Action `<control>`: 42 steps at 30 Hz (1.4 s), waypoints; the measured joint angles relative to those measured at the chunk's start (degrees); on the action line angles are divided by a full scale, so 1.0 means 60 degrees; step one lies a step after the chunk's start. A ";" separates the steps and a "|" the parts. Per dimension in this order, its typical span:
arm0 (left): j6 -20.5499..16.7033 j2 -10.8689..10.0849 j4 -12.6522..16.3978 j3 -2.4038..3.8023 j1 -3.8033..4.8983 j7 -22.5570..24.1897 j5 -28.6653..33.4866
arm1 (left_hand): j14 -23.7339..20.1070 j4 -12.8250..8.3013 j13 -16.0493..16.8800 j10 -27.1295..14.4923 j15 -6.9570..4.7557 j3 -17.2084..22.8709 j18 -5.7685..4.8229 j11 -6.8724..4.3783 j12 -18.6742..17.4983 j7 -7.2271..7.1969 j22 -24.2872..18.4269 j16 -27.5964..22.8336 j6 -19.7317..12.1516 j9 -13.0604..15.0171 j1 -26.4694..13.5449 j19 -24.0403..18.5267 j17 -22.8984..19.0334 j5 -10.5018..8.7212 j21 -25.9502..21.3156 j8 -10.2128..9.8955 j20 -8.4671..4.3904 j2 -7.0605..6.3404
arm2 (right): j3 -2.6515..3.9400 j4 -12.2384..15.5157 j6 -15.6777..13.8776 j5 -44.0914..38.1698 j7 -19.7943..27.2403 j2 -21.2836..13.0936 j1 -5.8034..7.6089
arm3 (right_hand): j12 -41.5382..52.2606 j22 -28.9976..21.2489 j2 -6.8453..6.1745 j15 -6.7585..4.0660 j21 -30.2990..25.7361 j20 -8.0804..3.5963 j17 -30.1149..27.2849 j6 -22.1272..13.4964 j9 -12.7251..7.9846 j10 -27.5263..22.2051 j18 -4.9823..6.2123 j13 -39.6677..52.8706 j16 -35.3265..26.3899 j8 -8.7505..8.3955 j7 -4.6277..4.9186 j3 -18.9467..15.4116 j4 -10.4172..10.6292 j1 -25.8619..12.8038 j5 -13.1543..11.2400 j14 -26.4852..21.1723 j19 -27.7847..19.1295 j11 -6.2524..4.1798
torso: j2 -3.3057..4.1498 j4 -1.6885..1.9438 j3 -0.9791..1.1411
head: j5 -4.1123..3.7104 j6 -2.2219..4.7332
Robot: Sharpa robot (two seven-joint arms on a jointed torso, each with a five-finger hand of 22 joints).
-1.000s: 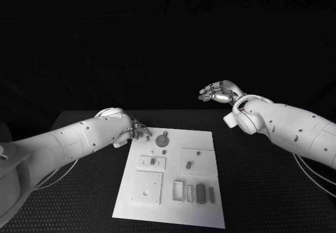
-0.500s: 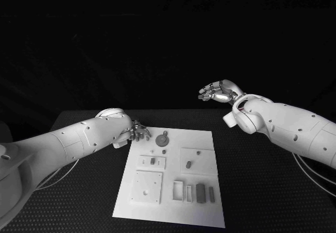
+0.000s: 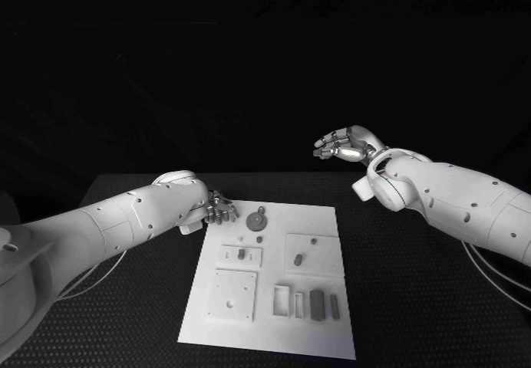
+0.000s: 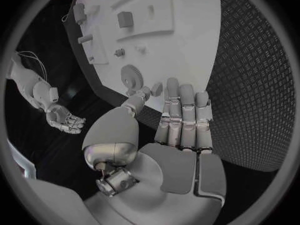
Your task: Assemble the parts on the task board
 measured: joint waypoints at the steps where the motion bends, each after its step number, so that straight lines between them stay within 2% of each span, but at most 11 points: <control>1: 0.0000 0.0001 -0.0009 0.0000 0.0000 0.0004 0.0021 | 0.0000 0.0000 0.0000 0.0000 0.0000 0.0000 0.0000 0.0000 0.0000 0.0000 0.0000 0.0000 0.0000 -0.0003 0.0000 0.0000 0.0000 0.0000 0.0000 0.0000 0.0000 0.0000 | 0.0000 -0.0002 0.0000 0.0000 0.0000 0.0000 0.0000 | 0.0000 0.0005 0.0000 0.0000 0.0000 0.0000 0.0000 0.0000 0.0000 0.0000 0.0000 0.0000 0.0000 0.0000 0.0000 0.0000 0.0000 0.0000 0.0000 0.0000 0.0000 0.0000 | 0.0001 0.0000 0.0000 | 0.0000 0.0000; 19: -0.0006 0.0134 -0.0130 0.0005 -0.0035 0.0031 0.0328 | 0.0000 0.0026 -0.0035 0.0000 0.0000 0.0026 0.0000 0.0000 -0.0039 -0.0002 0.0037 0.0000 0.0002 -0.0038 0.0000 0.0000 -0.0002 0.0060 -0.0041 -0.0011 0.0000 0.0000 | 0.0000 0.0003 -0.0001 0.0000 0.0001 0.0008 0.0000 | 0.0000 0.0014 0.0000 0.0026 0.0000 0.0000 -0.0008 0.0001 -0.0008 0.0035 0.0000 0.0000 0.0000 0.0000 -0.0001 0.0000 0.0000 0.0000 0.0000 -0.0026 0.0000 -0.0035 | 0.0005 -0.0005 0.0004 | 0.0000 0.0018; 24: -0.0008 0.0126 -0.0144 0.0006 -0.0036 0.0042 0.0375 | 0.0000 -0.0085 -0.0052 -0.0001 0.0000 0.0153 0.0001 0.0000 -0.0039 -0.0002 0.0095 0.0000 0.0047 -0.0057 0.0288 0.0001 0.0017 0.0112 -0.0041 -0.0019 0.0000 0.0288 | 0.0000 0.0003 0.0000 0.0000 0.0001 0.0000 0.0000 | 0.0000 0.0014 0.0000 0.0026 0.0000 0.0000 -0.0008 0.0001 -0.0007 0.0034 0.0000 0.0000 0.0000 0.0000 -0.0001 0.0000 0.0000 0.0000 0.0000 -0.0026 0.0000 -0.0034 | 0.0006 -0.0007 0.0004 | -0.0006 0.0019; 27: -0.0039 0.0116 -0.0151 0.0007 -0.0038 0.0042 0.0396 | 0.0037 -0.0021 -0.0076 0.0078 0.0036 0.0778 0.0001 -0.0012 -0.0038 -0.0052 0.0132 0.0000 0.0294 -0.0059 0.0704 0.0004 0.0020 -0.0145 -0.0082 0.0096 -0.0003 0.0379 | 0.0000 0.0002 0.0000 0.0000 0.0001 -0.0001 0.0000 | 0.0000 0.0014 0.0000 0.0026 0.0000 0.0000 -0.0008 0.0001 -0.0007 0.0034 0.0001 0.0000 0.0000 0.0000 -0.0001 -0.0027 0.0027 0.0000 0.0000 -0.0026 0.0000 -0.0034 | 0.0006 -0.0005 0.0004 | -0.0019 0.0012; 30: -0.0083 0.0097 -0.0168 0.0009 -0.0039 0.0042 0.0426 | 0.0059 -0.0010 -0.0076 0.0135 0.0013 0.1114 0.0002 -0.0068 -0.0038 -0.0119 0.0178 0.0000 0.0466 -0.0011 0.0900 0.0074 0.0043 -0.0150 -0.0082 0.0195 0.0000 0.0522 | 0.0000 0.0002 0.0000 0.0000 0.0001 -0.0001 0.0000 | 0.0000 0.0013 0.0000 0.0026 0.0000 0.0000 -0.0008 0.0001 -0.0007 0.0034 0.0001 0.0000 0.0000 0.0000 -0.0001 -0.0027 0.0027 0.0000 0.0000 -0.0026 0.0000 -0.0034 | 0.0006 -0.0001 0.0004 | -0.0030 0.0005; 42: -0.0256 -0.0085 -0.0048 0.0017 -0.0056 0.0026 0.0745 | 0.0244 -0.0006 -0.0076 0.0410 -0.0037 0.1256 0.0002 -0.0137 0.0002 -0.0221 0.0284 0.0149 0.0698 0.0045 0.1071 0.0193 0.0134 -0.0224 -0.0080 0.0350 -0.0050 0.0614 | 0.0000 -0.0008 0.0006 0.0000 0.0000 -0.0006 0.0000 | 0.0000 0.0022 0.0000 0.0025 0.0000 0.0000 -0.0017 0.0001 -0.0015 0.0034 0.0000 0.0000 0.0000 0.0000 -0.0001 -0.0026 0.0027 0.0000 0.0000 -0.0026 0.0001 -0.0034 | -0.0003 0.0000 -0.0002 | -0.0035 -0.0019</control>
